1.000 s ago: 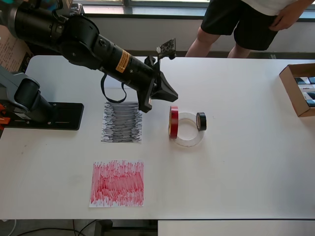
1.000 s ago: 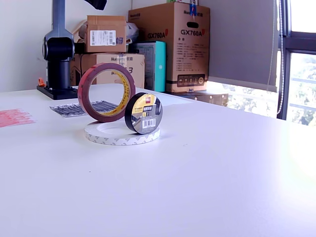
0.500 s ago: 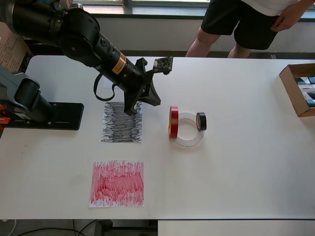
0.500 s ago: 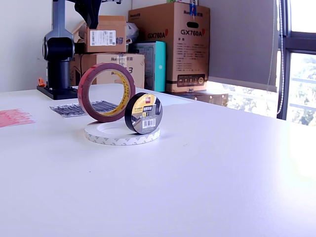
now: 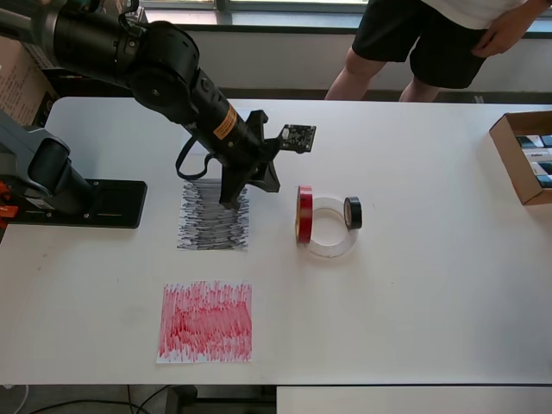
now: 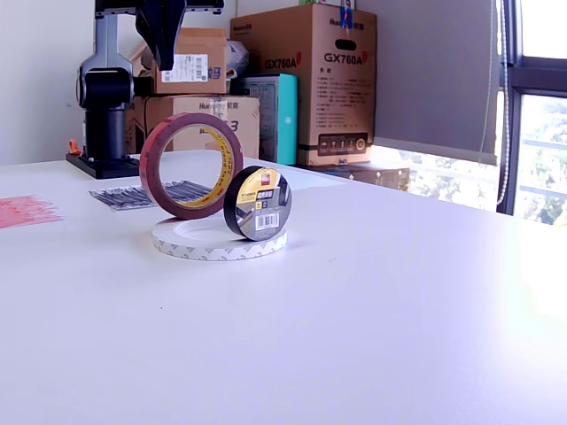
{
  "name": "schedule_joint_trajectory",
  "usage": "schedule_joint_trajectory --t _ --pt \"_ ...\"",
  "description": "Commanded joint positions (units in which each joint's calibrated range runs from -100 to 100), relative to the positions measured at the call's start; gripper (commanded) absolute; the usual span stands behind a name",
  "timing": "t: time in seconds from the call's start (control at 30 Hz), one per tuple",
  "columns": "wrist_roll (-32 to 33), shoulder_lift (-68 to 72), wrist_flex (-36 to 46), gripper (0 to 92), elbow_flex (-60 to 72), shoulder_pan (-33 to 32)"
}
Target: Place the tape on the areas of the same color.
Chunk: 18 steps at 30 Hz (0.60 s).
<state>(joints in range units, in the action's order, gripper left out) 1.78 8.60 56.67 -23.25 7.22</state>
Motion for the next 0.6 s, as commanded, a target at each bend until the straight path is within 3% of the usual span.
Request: schedule_joint_trajectory --t 0.0,0.57 --pt "-1.36 0.1 0.65 0.2 -0.06 -0.13" --pt "-1.28 0.75 -0.2 0.4 -1.78 -0.13"
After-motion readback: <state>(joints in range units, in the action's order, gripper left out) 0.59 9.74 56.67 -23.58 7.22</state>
